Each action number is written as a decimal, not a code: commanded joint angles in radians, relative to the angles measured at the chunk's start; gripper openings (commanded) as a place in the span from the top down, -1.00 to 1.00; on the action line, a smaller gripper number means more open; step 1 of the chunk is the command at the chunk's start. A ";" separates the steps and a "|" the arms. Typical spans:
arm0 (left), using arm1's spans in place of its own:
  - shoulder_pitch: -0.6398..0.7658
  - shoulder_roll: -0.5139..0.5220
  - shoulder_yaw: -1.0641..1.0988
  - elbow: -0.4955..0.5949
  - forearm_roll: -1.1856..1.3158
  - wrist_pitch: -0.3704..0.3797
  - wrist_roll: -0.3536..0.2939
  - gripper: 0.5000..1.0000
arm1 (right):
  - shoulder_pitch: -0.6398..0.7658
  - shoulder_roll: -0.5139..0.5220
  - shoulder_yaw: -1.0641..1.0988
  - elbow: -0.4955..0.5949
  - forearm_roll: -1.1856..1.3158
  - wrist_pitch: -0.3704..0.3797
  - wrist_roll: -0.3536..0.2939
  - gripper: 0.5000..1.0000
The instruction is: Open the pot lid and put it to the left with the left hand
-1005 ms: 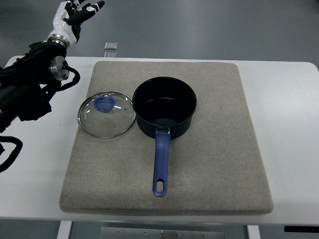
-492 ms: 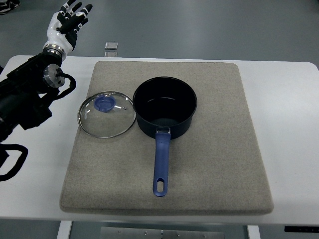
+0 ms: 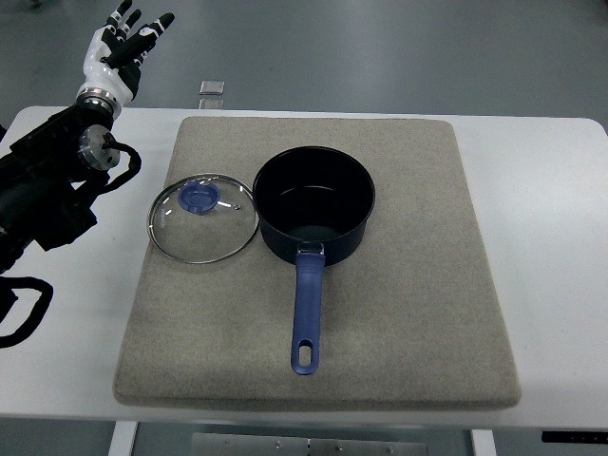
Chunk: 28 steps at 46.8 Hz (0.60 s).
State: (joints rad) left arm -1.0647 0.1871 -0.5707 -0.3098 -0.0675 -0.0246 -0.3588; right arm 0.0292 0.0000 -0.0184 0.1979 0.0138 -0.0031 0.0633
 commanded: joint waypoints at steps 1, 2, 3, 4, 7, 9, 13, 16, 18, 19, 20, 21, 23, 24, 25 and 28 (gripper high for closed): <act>0.005 0.002 -0.001 0.001 0.000 0.000 0.000 -0.96 | 0.000 0.000 0.000 0.000 0.000 0.000 0.001 -0.67; 0.005 0.002 -0.001 0.001 0.000 0.000 0.000 -0.96 | 0.000 0.000 0.000 0.000 0.000 0.000 0.000 -0.67; 0.005 0.002 -0.001 0.001 0.000 0.000 0.000 -0.96 | 0.000 0.000 0.000 0.000 0.000 0.000 0.000 -0.67; 0.005 0.002 -0.001 0.001 0.000 0.000 0.000 -0.96 | 0.000 0.000 0.000 0.000 0.000 0.000 0.001 -0.67; 0.005 0.003 -0.001 0.001 0.000 0.000 0.000 -0.96 | 0.000 0.000 0.000 0.000 0.000 0.000 0.001 -0.67; 0.005 0.003 -0.001 0.001 0.000 0.000 0.000 -0.96 | 0.000 0.000 0.000 0.000 0.000 0.000 0.000 -0.67; 0.005 0.002 0.000 0.000 0.000 0.000 0.000 -0.96 | 0.000 0.000 0.000 0.000 0.000 0.000 0.000 -0.67; 0.005 0.002 0.003 0.001 0.002 0.000 0.000 -0.96 | 0.000 0.000 0.000 0.000 0.000 0.000 0.000 -0.67; 0.005 0.000 0.003 0.000 0.002 0.000 0.000 -0.96 | 0.000 0.000 0.000 0.000 0.000 0.000 0.000 -0.67; 0.005 0.000 0.003 0.000 0.002 0.000 0.000 -0.96 | 0.000 0.000 0.000 0.000 0.000 0.000 0.001 -0.67; 0.005 0.000 0.003 0.000 0.002 0.000 0.000 -0.96 | 0.000 0.000 0.000 0.000 0.000 0.000 0.000 -0.67; 0.005 0.000 0.002 -0.002 0.002 0.000 0.000 -0.96 | 0.000 0.000 0.000 0.000 0.000 0.000 0.000 -0.67; 0.005 -0.001 0.002 -0.002 0.002 0.000 0.000 -0.96 | 0.000 0.000 0.000 0.000 0.000 0.000 0.001 -0.67; 0.005 -0.001 0.002 -0.002 0.002 0.000 0.000 -0.95 | 0.000 0.000 0.000 0.000 0.000 0.000 0.000 -0.67; 0.005 -0.001 0.002 0.000 0.002 0.000 0.000 -0.95 | 0.000 0.000 0.000 0.000 0.000 0.000 0.000 -0.67; 0.006 -0.001 0.002 0.000 0.002 0.000 0.000 -0.95 | 0.000 0.000 0.000 0.000 0.000 0.000 0.000 -0.67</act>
State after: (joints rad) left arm -1.0600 0.1856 -0.5683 -0.3111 -0.0658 -0.0246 -0.3588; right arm 0.0291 0.0000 -0.0184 0.1979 0.0138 -0.0031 0.0635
